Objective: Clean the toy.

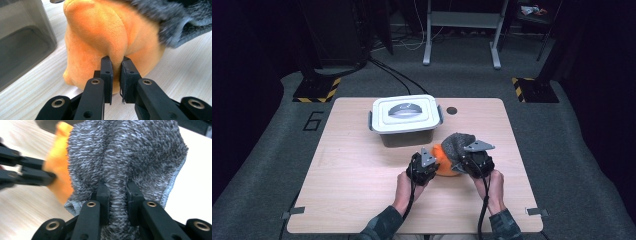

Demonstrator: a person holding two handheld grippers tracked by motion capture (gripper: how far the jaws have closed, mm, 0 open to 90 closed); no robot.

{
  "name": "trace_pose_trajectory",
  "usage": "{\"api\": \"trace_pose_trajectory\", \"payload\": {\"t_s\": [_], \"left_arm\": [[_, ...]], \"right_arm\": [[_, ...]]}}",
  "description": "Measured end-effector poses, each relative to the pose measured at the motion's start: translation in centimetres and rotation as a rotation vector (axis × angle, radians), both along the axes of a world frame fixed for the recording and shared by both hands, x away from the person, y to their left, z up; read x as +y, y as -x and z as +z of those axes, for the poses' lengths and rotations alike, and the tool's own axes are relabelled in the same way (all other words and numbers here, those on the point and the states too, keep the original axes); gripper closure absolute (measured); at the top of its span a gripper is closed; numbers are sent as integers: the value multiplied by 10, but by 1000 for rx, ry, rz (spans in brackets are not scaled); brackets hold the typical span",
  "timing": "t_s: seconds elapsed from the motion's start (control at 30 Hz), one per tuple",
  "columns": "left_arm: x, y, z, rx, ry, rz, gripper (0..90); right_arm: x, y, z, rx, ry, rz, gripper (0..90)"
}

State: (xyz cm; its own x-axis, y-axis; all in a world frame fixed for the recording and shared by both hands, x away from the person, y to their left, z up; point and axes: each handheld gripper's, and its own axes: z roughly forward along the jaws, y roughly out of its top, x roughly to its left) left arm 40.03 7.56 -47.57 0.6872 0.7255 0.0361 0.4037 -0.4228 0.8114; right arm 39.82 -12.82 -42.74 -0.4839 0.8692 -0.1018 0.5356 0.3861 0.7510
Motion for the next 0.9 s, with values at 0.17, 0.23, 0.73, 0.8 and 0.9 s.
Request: {"api": "trace_pose_trajectory", "payload": {"t_s": [0.17,0.23,0.73,0.8,0.9], "left_arm": [[3,-1,-2,5,14,6,820],[5,-2,-2,10,20,6,822],[16,-5,-6,40,97,-11,845],[16,-5,-6,39,94,-11,845],[15,-5,-5,35,83,-13,844]], "right_arm": [[-19,-7,-11,37,-4,-51,765],[-24,-11,-18,55,-6,-72,765],[-42,-7,-18,57,-20,-112,764],[-36,-1,-6,30,-23,-93,764],[-22,8,12,-23,-42,-18,763]]}}
